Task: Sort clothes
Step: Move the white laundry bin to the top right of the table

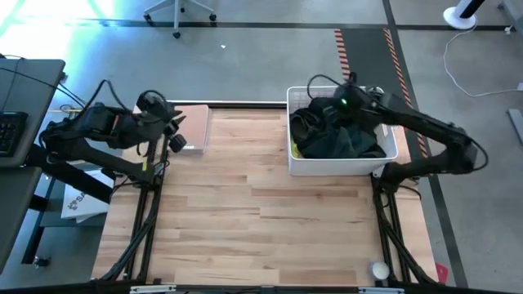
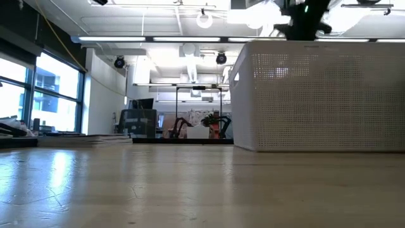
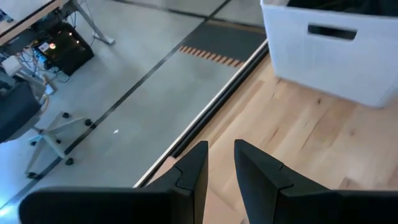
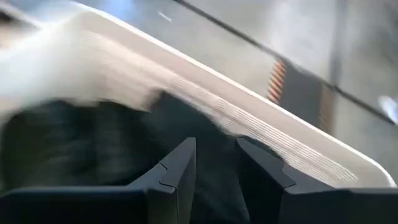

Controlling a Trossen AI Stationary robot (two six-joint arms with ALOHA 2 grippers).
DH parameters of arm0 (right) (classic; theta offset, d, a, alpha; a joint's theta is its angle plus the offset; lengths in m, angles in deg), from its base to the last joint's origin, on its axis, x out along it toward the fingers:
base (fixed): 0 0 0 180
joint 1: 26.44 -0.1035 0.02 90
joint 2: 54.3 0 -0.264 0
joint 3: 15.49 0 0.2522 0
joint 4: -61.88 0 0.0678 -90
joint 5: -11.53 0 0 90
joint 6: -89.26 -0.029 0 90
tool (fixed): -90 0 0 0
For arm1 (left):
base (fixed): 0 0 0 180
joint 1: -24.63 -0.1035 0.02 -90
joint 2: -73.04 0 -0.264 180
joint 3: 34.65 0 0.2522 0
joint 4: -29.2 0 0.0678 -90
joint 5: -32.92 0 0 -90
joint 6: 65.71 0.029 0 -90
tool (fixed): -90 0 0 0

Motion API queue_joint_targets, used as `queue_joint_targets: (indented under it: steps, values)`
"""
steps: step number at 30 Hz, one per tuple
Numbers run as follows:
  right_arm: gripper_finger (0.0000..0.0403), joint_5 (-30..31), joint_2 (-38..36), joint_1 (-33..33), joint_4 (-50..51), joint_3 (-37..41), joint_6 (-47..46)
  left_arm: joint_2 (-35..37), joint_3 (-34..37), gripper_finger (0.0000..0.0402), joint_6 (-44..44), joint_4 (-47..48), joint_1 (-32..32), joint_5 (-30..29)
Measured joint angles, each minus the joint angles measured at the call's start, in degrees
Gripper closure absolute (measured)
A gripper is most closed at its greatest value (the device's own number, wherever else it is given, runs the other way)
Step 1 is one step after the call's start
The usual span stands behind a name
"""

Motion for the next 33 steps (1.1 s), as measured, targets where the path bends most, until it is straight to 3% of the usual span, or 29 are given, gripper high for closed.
queue_joint_targets:
  steps: [7,13,18,22,28,33]
  values:
    - [0.0295,-0.94,-4.35,-23.66,-5.08,-0.09,0.42,5.0,6.71,0.0326,3.7,-11.61,5.68,0.27]
    - [0.0295,-3.33,-1.13,-42.81,-15.16,-0.09,-1.08,11.39,16.81,0.0326,3.31,-19.71,10.88,3.63]
    - [0.0295,-1.37,4.43,-52.67,-16.67,1.2,-5.02,15.58,23.58,0.0326,-1.05,-22.01,14.14,3.25]
    - [0.0295,1.11,7.93,-52.57,-14.27,8.23,-18.48,17.68,27.19,0.0326,-4.18,-22.02,15.29,1.58]
    - [0.0295,2.55,9.39,-46.48,-13.51,20.51,-34.44,18.89,29.03,0.0326,-5.91,-22.05,15.47,1.53]
    - [0.0295,1.41,9.36,-38.7,-12.39,27.59,-35.38,18.89,29.03,0.0326,-5.98,-22.1,15.47,1.52]
